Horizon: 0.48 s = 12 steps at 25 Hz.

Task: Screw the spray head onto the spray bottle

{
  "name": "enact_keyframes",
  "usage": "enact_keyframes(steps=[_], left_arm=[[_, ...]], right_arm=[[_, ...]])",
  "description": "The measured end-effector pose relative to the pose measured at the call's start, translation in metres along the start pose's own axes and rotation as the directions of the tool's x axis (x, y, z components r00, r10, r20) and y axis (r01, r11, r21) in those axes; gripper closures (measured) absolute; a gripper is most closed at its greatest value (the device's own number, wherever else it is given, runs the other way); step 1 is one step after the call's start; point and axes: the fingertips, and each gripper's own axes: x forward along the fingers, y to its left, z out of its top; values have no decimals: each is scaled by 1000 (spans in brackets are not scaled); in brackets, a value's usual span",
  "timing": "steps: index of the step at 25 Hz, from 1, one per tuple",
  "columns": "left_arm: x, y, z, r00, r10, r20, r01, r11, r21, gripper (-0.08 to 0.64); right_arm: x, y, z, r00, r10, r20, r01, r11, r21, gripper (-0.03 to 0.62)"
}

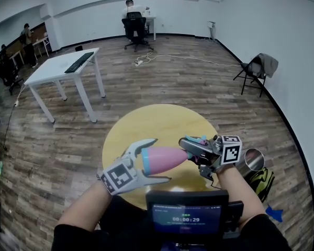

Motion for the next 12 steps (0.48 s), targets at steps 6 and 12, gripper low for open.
enact_keyframes(steps=[6,12], left_arm=[[-6,-2,16,963,-172,209,250,862,-441,14],[-7,8,12,851,-175,495,521,164,-838,13]], right_arm=[[9,42,10,999,-13,-30,1,937,-350,577],[15,80,-17,986,-34,-160,-102,639,-763,577]])
